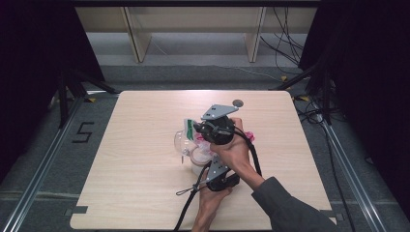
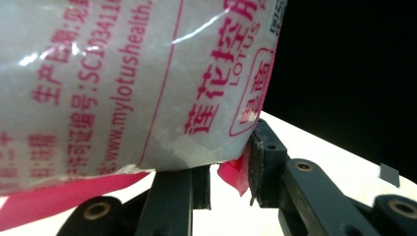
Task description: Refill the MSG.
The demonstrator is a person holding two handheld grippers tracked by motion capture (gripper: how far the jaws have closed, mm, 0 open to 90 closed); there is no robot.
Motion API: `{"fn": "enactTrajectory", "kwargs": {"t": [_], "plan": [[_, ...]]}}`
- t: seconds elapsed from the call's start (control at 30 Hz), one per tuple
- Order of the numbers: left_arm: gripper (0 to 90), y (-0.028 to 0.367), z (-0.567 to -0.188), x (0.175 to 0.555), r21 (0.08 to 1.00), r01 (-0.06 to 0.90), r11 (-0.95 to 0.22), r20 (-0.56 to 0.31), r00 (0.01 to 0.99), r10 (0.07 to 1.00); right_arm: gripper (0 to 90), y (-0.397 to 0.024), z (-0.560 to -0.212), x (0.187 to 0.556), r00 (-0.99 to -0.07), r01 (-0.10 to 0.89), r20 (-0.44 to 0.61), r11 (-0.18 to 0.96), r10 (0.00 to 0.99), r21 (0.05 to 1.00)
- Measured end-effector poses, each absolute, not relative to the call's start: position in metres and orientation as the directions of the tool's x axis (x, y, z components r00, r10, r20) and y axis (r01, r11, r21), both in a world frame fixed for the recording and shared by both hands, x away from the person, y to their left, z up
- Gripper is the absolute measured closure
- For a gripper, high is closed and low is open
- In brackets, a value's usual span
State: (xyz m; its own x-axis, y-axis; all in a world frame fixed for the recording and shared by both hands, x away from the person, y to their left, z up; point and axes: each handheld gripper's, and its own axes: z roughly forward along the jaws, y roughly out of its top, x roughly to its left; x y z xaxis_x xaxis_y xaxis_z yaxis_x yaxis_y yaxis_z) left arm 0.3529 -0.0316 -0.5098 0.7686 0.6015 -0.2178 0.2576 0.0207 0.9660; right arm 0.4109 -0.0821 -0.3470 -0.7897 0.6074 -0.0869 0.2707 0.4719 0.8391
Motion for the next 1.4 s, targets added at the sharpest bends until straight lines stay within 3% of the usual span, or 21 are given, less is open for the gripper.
{"fn": "enactTrajectory", "kwargs": {"t": [1.4], "plan": [[73.0,-0.0364,-0.5056,0.3493,0.968,0.247,0.034,-0.217,0.766,0.606,89.9,-0.0794,-0.3466,0.4124,-0.787,0.282,-0.082,0.474,0.612,0.834]]}}
